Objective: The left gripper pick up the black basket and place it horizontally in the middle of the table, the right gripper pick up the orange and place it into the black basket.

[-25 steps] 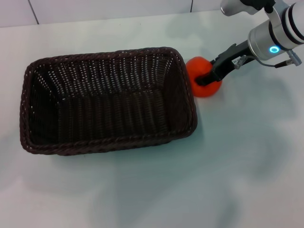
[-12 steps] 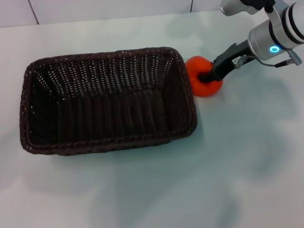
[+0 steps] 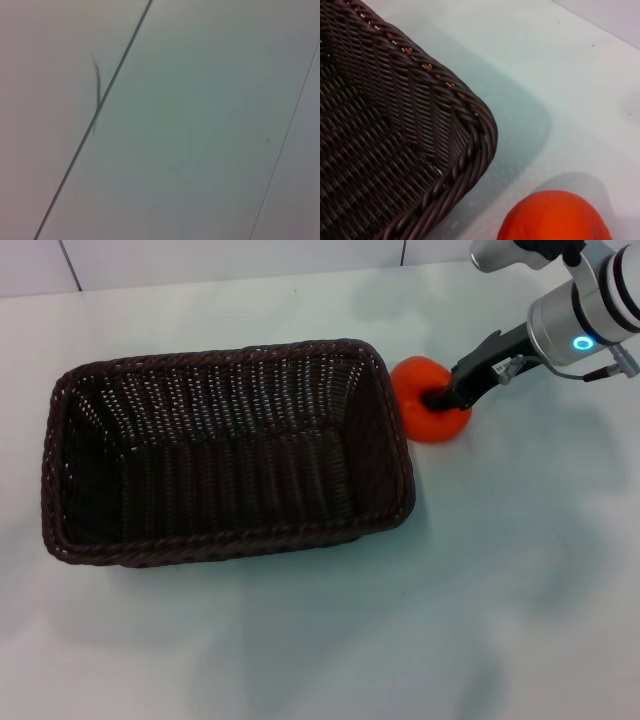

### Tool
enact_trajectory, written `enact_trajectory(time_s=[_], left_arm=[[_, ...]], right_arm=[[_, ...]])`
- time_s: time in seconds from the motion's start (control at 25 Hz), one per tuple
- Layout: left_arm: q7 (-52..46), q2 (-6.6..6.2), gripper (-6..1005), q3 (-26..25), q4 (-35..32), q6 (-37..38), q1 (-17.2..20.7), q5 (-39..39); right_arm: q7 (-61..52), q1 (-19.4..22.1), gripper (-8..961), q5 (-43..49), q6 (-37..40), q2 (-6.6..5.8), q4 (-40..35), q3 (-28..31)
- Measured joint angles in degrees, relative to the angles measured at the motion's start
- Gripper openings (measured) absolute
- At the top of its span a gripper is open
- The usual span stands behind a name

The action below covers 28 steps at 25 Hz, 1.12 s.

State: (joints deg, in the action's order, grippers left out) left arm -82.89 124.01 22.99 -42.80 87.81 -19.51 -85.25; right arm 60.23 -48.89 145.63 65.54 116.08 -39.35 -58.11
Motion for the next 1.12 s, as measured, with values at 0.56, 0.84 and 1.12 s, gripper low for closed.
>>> enact_trajectory(time_s=[0.56, 0.84, 1.12], left_arm=[[-0.7, 0.05, 900, -0.1, 0.0, 0.1, 0.2, 0.0], [-0.7, 0.01, 900, -0.1, 0.0, 0.2, 0.4, 0.0], [-0.5, -0.04, 900, -0.1, 0.7, 0.6, 0.1, 0.0]], right_arm=[[8.5, 4.6, 227, -13.6, 0.2, -2.25, -0.8, 12.9], [16.8, 8.4, 150, -35.2, 4.4, -2.37, -0.4, 16.8], [21.3, 6.8, 113, -44.1, 19.2, -0.02, -0.6, 14.7]])
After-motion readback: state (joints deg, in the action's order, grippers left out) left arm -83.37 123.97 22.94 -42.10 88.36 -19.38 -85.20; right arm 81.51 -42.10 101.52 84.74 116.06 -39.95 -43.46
